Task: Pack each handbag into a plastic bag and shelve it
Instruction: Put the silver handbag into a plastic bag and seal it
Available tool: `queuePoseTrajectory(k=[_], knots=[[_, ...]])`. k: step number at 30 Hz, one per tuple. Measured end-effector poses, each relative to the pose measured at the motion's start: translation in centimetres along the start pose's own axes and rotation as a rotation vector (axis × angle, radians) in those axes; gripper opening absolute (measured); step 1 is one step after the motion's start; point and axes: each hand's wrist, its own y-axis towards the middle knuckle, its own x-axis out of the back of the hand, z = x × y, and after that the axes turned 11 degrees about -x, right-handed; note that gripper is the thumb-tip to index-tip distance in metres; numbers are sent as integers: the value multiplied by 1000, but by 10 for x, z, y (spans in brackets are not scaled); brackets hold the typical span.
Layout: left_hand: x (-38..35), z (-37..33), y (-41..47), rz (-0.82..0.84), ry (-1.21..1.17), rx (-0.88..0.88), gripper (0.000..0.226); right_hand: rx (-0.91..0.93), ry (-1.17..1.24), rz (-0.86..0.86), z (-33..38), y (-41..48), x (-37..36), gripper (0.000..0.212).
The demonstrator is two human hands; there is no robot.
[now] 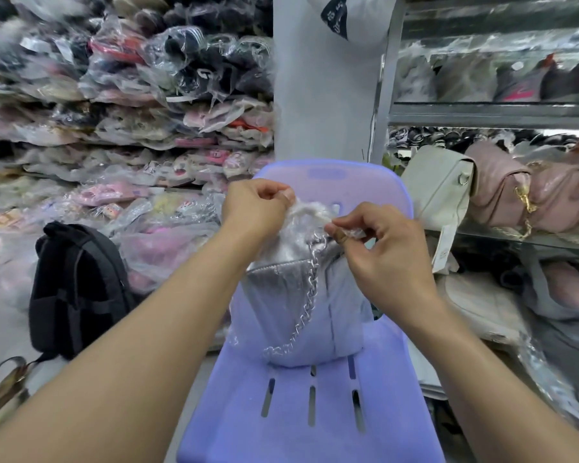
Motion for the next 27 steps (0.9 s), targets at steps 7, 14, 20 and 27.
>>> queuePoseTrajectory(k=[7,14,20,27], knots=[[13,12,9,9,3,85,1,-11,35,6,-9,-2,0,12],[3,25,12,4,-9,109,4,-243,243,24,-18,-2,8,26],[-3,35,3,177,182,-67,11,-321,98,29,-19,3,8,10],[-17,27,1,165,471,-53,26,-813,-210,411,6,7,11,55]])
